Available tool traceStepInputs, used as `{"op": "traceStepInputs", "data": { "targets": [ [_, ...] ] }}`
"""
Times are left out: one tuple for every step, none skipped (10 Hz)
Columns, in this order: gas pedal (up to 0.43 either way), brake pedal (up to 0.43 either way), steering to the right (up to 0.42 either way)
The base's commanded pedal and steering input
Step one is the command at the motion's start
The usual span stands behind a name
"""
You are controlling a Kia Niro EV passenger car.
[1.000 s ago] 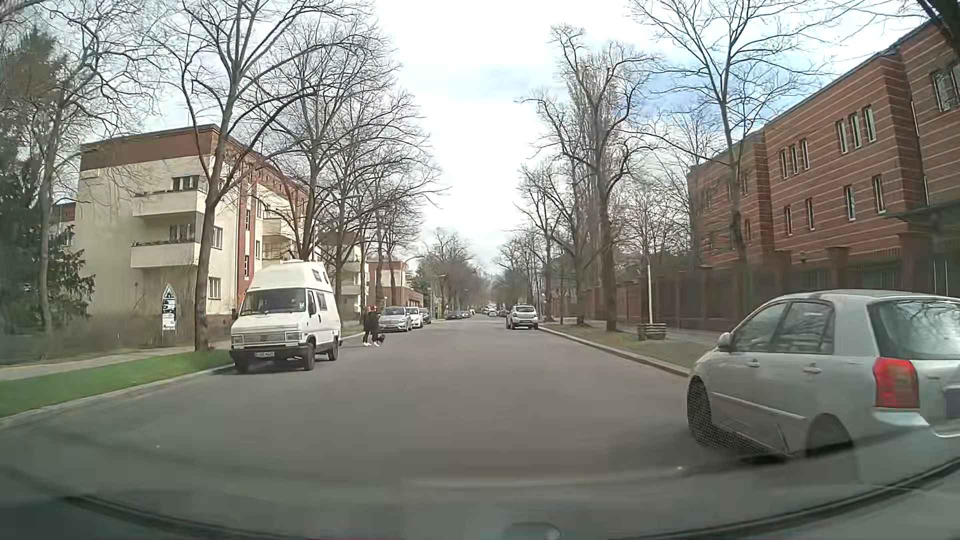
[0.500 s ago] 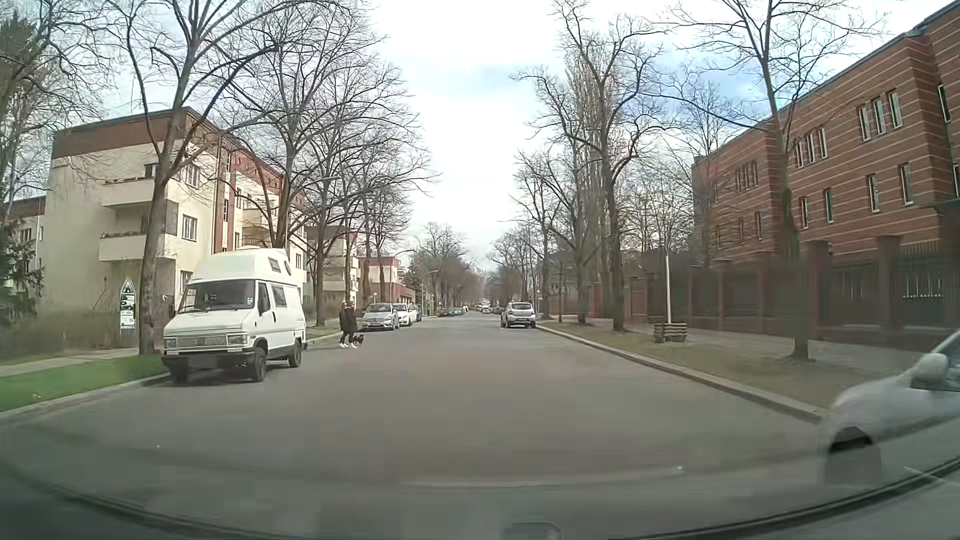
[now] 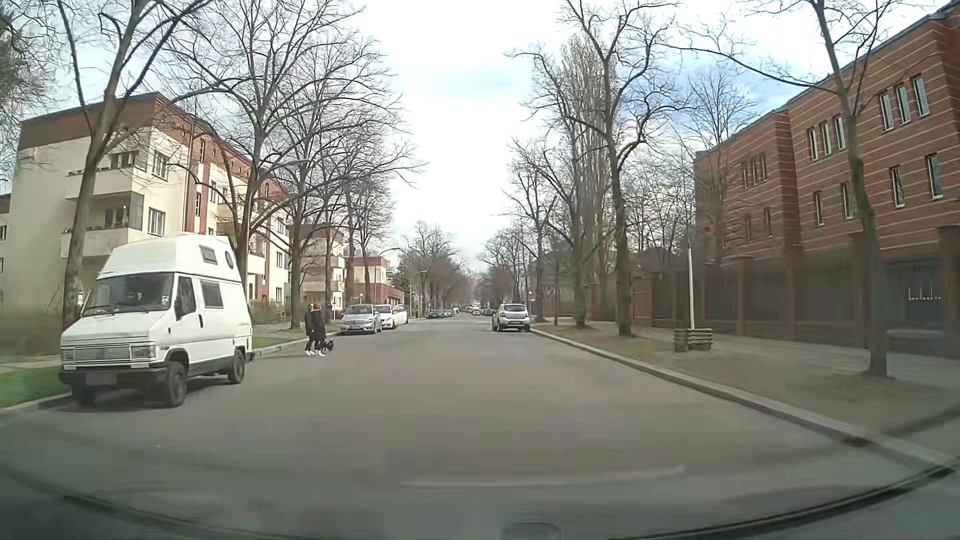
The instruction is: Follow the waypoints while adhering to traffic rules and regulations
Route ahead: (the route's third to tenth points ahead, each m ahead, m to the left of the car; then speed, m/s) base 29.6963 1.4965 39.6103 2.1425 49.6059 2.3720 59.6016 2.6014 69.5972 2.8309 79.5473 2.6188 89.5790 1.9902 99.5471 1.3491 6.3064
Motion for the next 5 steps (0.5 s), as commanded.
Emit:
{"op": "traceStepInputs", "data": {
  "targets": [
    [0.059, 0.0, 0.018],
    [0.059, 0.0, 0.014],
    [0.047, 0.0, 0.011],
    [0.047, 0.0, 0.008],
    [0.047, 0.0, 0.004]
  ]
}}
